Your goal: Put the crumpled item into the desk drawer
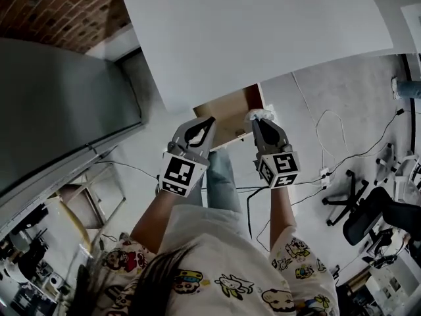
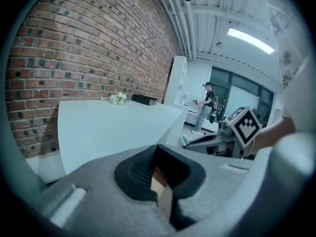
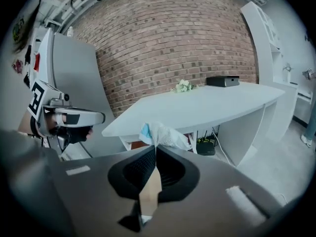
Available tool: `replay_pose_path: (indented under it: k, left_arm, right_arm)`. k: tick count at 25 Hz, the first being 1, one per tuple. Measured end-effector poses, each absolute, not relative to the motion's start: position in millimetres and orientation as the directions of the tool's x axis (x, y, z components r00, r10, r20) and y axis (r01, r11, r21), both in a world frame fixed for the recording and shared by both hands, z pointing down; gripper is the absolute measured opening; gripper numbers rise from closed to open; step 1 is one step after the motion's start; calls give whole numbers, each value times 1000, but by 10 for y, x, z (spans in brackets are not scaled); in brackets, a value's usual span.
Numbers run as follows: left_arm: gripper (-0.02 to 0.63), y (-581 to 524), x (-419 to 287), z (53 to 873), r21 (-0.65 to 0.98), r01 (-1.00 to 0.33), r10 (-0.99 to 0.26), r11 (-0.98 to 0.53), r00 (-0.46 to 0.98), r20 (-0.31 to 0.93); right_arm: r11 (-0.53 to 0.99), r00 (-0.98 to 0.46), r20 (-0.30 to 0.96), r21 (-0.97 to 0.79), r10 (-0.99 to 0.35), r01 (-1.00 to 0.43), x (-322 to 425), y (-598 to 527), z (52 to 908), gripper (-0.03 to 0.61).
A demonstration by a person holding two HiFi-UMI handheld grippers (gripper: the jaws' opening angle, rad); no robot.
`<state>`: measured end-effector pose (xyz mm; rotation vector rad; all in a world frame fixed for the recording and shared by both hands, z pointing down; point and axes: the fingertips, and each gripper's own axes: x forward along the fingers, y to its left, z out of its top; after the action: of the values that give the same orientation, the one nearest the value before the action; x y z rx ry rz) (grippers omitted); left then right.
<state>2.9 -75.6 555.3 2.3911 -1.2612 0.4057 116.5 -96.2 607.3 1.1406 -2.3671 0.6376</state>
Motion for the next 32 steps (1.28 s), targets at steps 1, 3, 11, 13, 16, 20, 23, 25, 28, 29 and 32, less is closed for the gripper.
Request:
replay_pose_path:
  k: [1,3,11,13,16,20,23,25,28,29,32]
  left_arm:
    - [-2,-751,38,5645,215,-833,-710,-509,548,441]
    - [-2,-738,64,5866,216,-833,-700,-510,547,458]
    - [-2,-631,160,6510,228,-819,-654,-527,562,506]
    - [-2,-602,162,6620,233,-818,-646,-525,562,516]
    - [-2,-570,163,6818,238,-818,-636,-524,562,529]
    - [-2,-554,165,7035,246,-817,-623,-522,562,544]
    - [-2,-555,174,7189,255,-817,-613,-517,561,556]
    - [-2,-548,168,7285,260,-818,-605,-514,560,565]
    - [-2,-528,161,7391,265,-815,-592,-515,562,578]
    - [-2,-525,161,7427,267,-814,-586,-516,563,583]
    - [-2,-535,161,7535,274,-808,-568,-522,569,595]
  right_arm:
    - [562,-574,567,-221,-591,-797,1143,-976,6184,14]
    - [575,-584,581,-229,-566,-785,1111,-990,6435,14]
    - [667,-623,619,-205,-479,-717,980,-952,7095,15]
    - [697,-637,624,-198,-453,-689,939,-940,7201,15]
    - [751,-665,629,-189,-402,-633,857,-947,7370,15]
    - [802,-663,667,-163,-340,-574,801,-1006,7573,15]
    - [830,-659,693,-158,-293,-535,778,-1042,7748,17]
    - [849,-665,699,-159,-263,-504,731,-1055,7857,17]
    - [884,-655,729,-156,-198,-440,668,-1028,8028,17]
    - [895,-649,740,-151,-180,-421,652,-1029,8084,17]
    - [921,-629,766,-140,-132,-364,592,-1058,8239,17]
